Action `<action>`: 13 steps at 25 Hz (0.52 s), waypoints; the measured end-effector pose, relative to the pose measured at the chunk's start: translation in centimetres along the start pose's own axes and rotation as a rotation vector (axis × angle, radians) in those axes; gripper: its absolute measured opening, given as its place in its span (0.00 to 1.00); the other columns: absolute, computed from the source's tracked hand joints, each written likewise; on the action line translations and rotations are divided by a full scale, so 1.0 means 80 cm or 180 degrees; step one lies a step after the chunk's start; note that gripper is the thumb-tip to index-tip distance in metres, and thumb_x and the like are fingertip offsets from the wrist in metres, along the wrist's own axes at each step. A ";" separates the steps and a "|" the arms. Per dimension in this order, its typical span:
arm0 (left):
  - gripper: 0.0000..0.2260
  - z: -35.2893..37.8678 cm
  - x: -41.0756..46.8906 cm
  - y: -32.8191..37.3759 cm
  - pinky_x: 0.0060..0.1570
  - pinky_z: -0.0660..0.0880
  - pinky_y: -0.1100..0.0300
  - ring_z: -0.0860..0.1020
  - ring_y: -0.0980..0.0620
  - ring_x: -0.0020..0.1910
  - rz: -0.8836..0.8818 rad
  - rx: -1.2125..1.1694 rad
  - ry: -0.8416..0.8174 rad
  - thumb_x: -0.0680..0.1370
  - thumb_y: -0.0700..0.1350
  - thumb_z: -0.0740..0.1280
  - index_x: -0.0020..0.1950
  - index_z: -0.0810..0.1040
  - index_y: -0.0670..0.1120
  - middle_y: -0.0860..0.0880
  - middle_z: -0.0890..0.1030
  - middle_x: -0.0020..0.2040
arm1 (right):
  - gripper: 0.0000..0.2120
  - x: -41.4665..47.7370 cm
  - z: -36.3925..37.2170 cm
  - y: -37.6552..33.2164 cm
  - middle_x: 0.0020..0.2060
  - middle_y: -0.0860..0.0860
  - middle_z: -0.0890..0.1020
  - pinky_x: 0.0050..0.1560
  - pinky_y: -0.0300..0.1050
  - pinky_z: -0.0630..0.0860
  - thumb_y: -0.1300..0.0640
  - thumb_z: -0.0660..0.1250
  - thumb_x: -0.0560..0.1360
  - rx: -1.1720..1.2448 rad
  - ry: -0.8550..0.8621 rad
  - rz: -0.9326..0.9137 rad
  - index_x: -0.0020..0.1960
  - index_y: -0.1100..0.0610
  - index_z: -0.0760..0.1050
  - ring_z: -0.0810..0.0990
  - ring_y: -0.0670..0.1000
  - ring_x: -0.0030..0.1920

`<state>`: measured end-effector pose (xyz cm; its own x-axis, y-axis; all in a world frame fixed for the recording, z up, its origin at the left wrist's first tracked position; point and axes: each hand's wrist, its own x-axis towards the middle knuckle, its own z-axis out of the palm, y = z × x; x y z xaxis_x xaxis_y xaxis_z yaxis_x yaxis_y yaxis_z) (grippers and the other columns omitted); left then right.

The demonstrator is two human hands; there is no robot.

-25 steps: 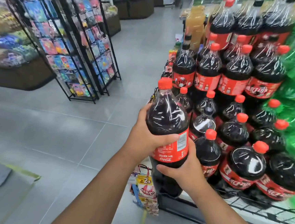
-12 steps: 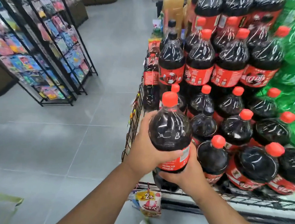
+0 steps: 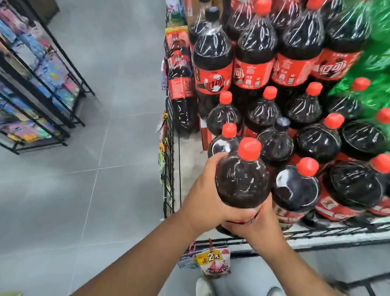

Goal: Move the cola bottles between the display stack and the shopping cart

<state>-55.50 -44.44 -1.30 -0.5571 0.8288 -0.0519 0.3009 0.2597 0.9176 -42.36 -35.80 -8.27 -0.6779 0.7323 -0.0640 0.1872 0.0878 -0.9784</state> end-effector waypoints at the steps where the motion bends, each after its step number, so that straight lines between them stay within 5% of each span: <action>1: 0.47 0.002 0.000 -0.009 0.64 0.71 0.68 0.76 0.65 0.64 0.0012 0.0013 -0.0013 0.60 0.44 0.87 0.68 0.63 0.66 0.67 0.77 0.62 | 0.52 -0.002 0.003 0.005 0.58 0.37 0.79 0.58 0.37 0.75 0.59 0.86 0.52 -0.0019 0.0002 0.0020 0.62 0.31 0.61 0.78 0.40 0.60; 6: 0.47 0.010 0.004 -0.041 0.67 0.73 0.60 0.76 0.64 0.65 -0.0053 0.0010 -0.0195 0.60 0.44 0.87 0.68 0.62 0.67 0.68 0.76 0.62 | 0.48 -0.006 0.011 0.023 0.55 0.37 0.79 0.51 0.26 0.72 0.63 0.86 0.53 -0.0089 0.0061 0.0254 0.60 0.36 0.63 0.77 0.31 0.54; 13: 0.48 0.021 0.010 -0.061 0.64 0.70 0.70 0.75 0.67 0.64 -0.0030 0.0049 -0.0249 0.60 0.46 0.87 0.69 0.61 0.64 0.65 0.76 0.63 | 0.50 -0.005 0.020 0.038 0.57 0.38 0.79 0.56 0.32 0.75 0.65 0.85 0.54 -0.0058 0.0216 0.0442 0.64 0.38 0.62 0.77 0.34 0.57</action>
<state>-56.08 -44.21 -6.51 -0.4978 0.8624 -0.0917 0.3080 0.2747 0.9109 -42.66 -36.86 -11.55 -0.5951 0.7822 -0.1844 0.2891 -0.0058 -0.9573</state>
